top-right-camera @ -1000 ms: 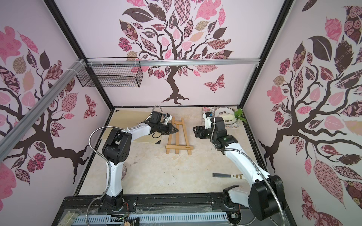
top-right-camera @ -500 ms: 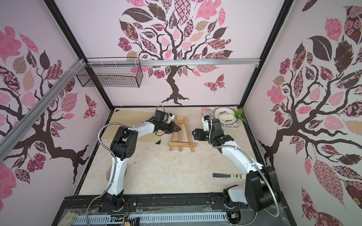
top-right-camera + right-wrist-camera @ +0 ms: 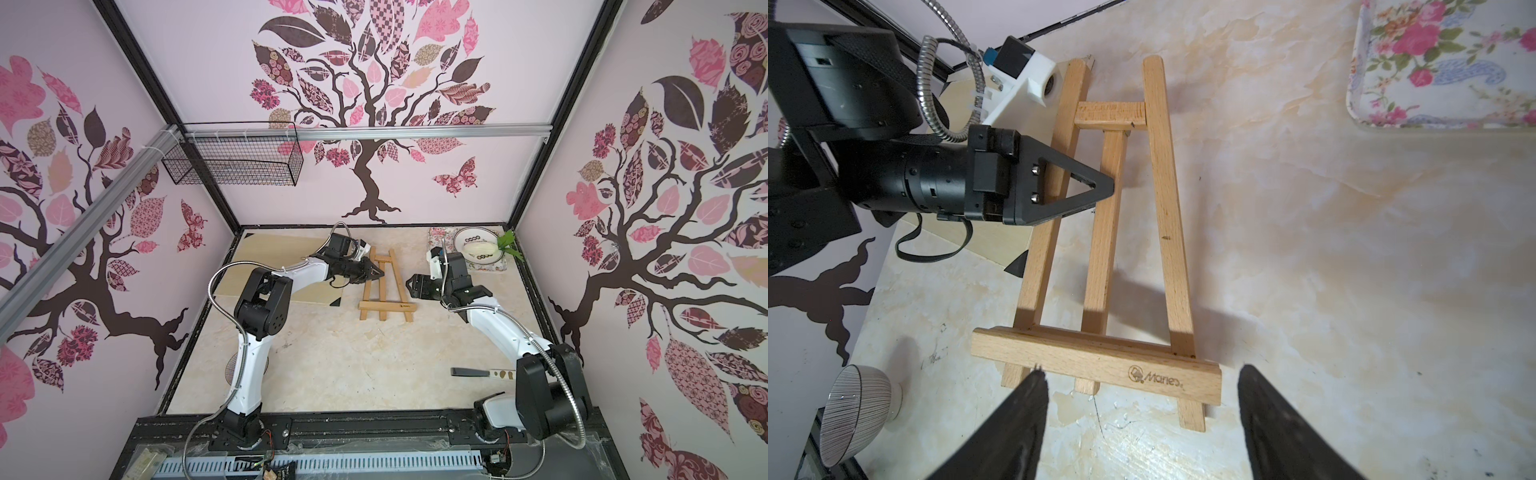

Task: Disassemble the easel
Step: Place the easel at the center of the board.

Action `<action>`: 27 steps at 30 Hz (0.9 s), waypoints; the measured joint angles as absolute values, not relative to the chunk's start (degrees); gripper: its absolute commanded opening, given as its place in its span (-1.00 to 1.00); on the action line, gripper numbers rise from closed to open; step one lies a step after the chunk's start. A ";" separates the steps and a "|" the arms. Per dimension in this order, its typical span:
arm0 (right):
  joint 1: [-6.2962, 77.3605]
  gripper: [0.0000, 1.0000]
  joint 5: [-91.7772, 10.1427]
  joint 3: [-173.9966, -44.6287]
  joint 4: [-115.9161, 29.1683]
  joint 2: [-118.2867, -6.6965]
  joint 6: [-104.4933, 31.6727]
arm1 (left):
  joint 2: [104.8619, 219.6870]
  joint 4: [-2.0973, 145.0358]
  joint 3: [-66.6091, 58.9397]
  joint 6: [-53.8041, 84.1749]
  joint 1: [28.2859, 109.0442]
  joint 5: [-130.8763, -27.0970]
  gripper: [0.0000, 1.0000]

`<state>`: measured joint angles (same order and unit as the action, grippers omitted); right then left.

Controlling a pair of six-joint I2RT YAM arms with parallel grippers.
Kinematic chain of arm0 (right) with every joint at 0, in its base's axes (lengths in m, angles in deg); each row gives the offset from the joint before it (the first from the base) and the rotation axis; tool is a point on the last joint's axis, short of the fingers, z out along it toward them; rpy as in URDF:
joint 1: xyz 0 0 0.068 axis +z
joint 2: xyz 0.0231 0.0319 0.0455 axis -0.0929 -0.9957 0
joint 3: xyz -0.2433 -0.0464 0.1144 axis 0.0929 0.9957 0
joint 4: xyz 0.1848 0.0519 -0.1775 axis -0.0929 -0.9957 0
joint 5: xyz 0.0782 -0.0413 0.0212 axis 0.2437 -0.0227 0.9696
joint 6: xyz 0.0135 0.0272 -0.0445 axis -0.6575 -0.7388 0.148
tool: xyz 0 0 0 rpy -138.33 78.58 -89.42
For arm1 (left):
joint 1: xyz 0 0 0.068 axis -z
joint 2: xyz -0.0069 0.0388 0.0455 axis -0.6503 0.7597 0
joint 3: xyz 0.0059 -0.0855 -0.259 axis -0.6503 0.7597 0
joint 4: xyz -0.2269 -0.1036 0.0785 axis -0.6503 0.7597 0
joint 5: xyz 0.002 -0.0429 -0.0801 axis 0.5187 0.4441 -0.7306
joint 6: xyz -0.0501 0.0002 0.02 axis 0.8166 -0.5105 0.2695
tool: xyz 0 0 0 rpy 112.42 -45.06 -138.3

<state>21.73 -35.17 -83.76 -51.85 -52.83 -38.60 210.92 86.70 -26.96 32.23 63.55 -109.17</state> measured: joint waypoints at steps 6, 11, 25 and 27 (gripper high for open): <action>21.73 0.48 -34.95 -83.76 -51.77 -52.83 -38.80 | 212.56 86.68 -26.96 31.42 63.11 -107.27 -0.51; 21.73 0.48 -34.93 -83.76 -51.50 -52.91 -39.19 | 213.04 87.60 -26.96 30.28 62.98 -104.89 -0.36; 21.73 0.48 -34.97 -83.76 -51.40 -53.31 -39.63 | 211.59 90.46 -27.81 24.88 62.67 -98.22 0.08; 21.73 0.48 -35.01 -83.76 -51.42 -53.29 -39.60 | 210.94 91.95 -27.81 24.18 62.65 -96.43 0.11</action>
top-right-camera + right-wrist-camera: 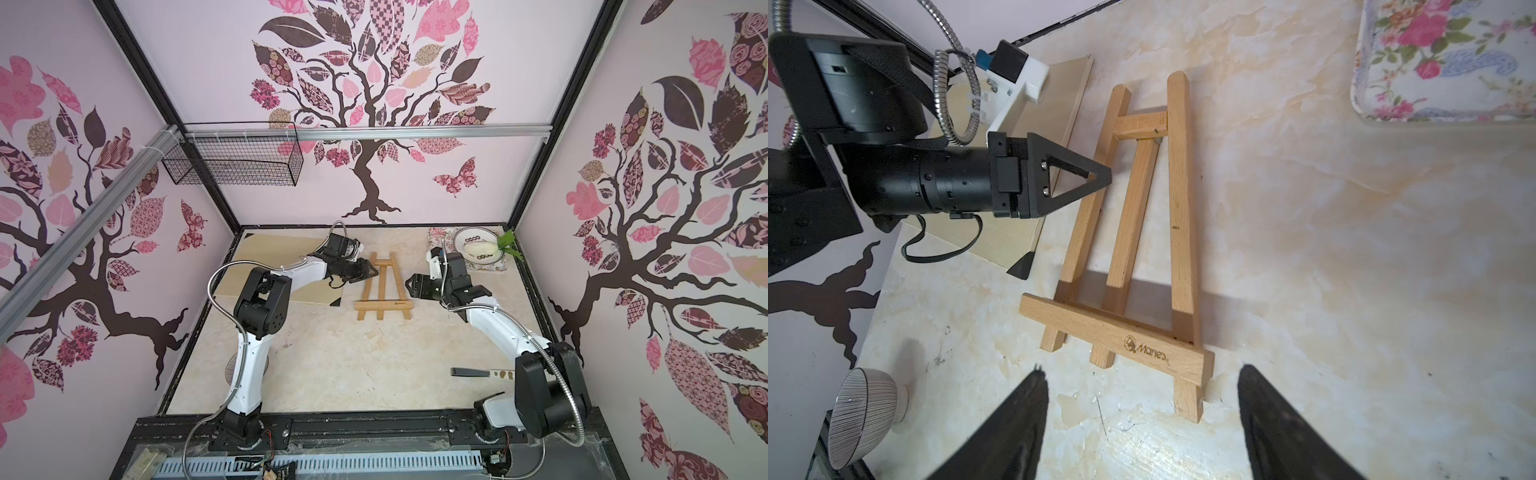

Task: Disassemble the easel
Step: Place the easel at the center of the board.

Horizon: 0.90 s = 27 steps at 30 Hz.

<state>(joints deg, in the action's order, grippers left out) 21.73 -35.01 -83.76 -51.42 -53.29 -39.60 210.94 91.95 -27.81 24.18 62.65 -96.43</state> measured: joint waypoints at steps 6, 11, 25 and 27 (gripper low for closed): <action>21.76 0.48 -36.00 -83.76 -51.61 -53.04 -39.23 | 208.71 96.73 -27.81 21.49 62.61 -91.55 0.16; 21.73 0.49 -37.51 -83.76 -52.31 -52.52 -38.27 | 205.39 100.14 -27.79 18.98 62.61 -87.84 0.17; 21.73 0.62 -50.60 -83.89 -54.04 -41.64 -32.22 | 187.88 109.30 -27.09 9.84 62.57 -73.63 0.22; 21.73 0.67 -52.91 -83.85 -53.52 -39.80 -30.95 | 184.73 110.24 -25.95 8.34 62.57 -70.72 0.25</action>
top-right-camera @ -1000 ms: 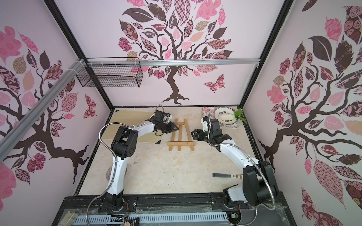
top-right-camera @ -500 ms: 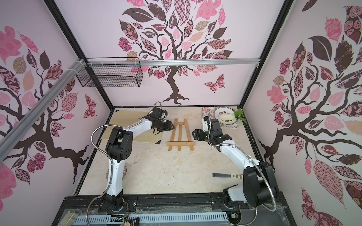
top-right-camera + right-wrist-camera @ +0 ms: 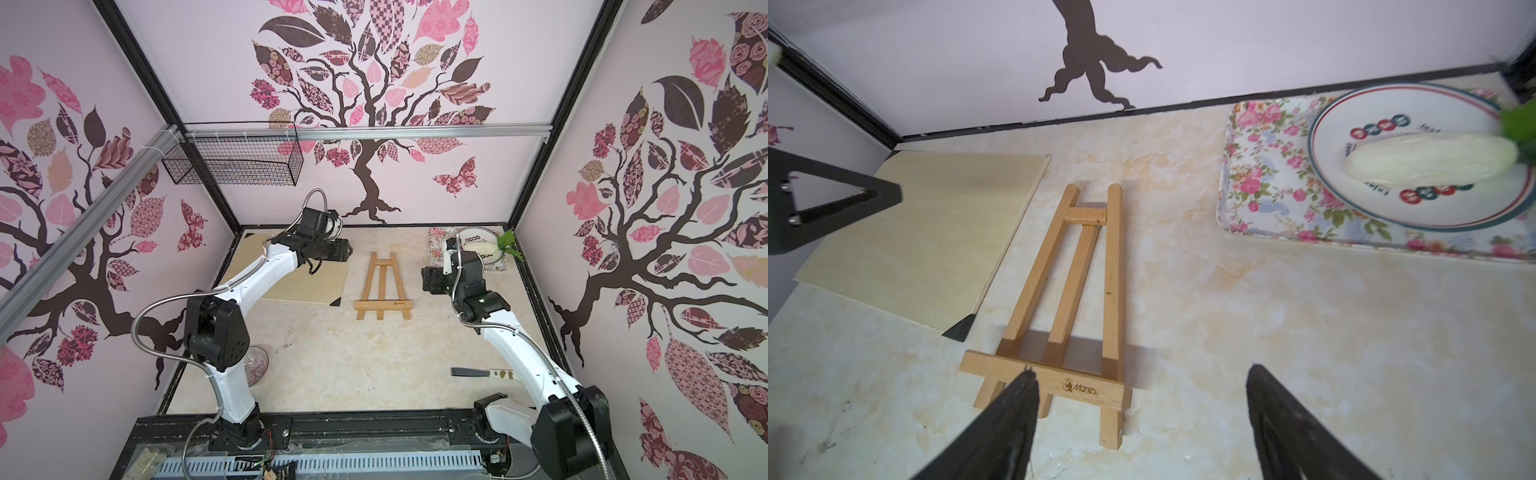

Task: Disassemble the easel
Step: Place the easel at the center of the board, then reset both arms

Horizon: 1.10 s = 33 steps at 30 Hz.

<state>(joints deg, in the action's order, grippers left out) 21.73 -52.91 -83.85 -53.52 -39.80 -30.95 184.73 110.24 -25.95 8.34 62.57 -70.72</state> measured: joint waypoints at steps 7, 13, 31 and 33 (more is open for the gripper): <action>21.73 0.97 -60.65 -80.24 -48.14 -33.18 -27.78 | 174.33 111.59 -19.94 3.44 62.30 -59.45 0.49; 21.71 0.99 -66.36 -75.69 -43.02 -31.60 -25.70 | 166.13 109.69 -12.05 -0.65 62.04 -48.54 0.74; 20.88 0.99 -78.20 -55.89 -13.74 -42.25 -19.10 | 152.86 83.11 22.05 -0.32 47.81 -40.30 0.96; 20.55 0.99 -78.84 -55.17 -10.22 -46.07 -18.93 | 152.82 78.13 26.68 -0.54 47.68 -40.06 0.96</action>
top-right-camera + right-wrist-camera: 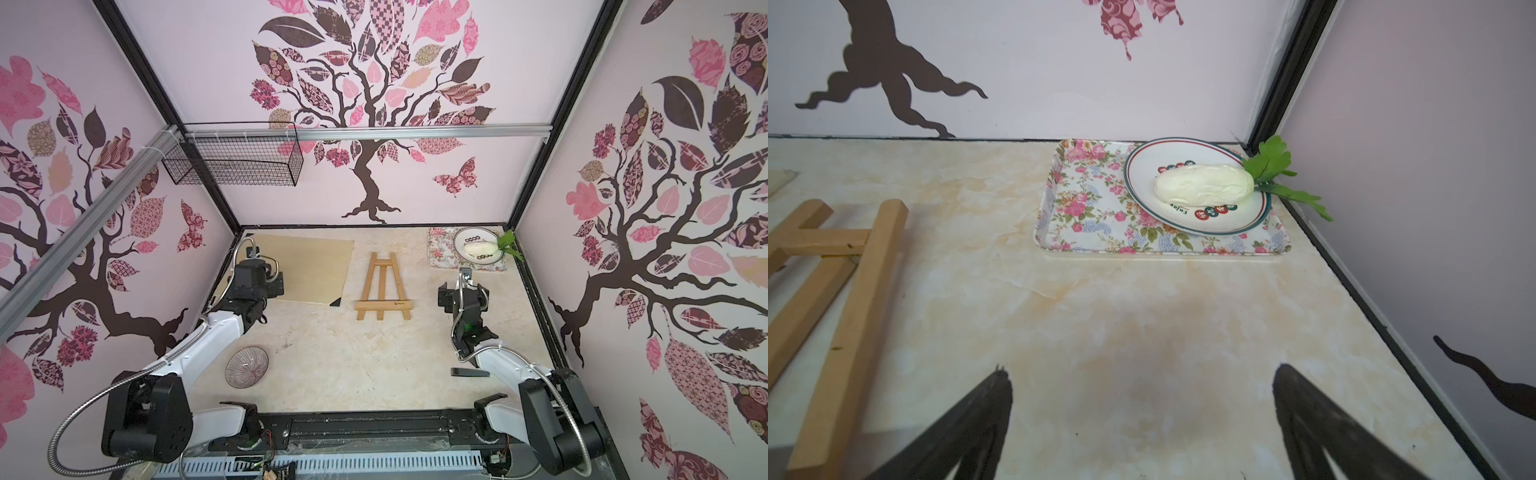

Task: Disassemble the easel
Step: Reset both arms

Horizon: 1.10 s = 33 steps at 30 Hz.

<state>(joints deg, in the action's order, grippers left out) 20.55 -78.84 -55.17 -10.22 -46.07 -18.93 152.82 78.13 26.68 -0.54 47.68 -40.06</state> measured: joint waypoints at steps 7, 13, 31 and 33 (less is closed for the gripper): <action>20.12 0.99 -80.24 -53.60 1.21 -56.35 -18.75 | 156.82 63.31 35.95 -0.60 47.55 -36.19 0.96; 19.44 0.99 -80.04 -53.58 6.11 -59.06 -16.68 | 160.34 54.59 40.45 -1.19 47.22 -36.21 0.96; 15.55 0.99 -74.71 -49.79 17.67 -62.18 -16.28 | 167.14 29.65 44.76 -1.67 43.37 -46.27 0.96; 14.65 0.99 -73.26 -48.64 19.31 -62.16 -16.81 | 167.53 26.88 45.63 -1.11 42.22 -48.58 0.96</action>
<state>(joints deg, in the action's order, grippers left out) 14.65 -73.26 -48.64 19.31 -62.16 -16.81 167.53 26.88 45.63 -1.11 42.22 -48.58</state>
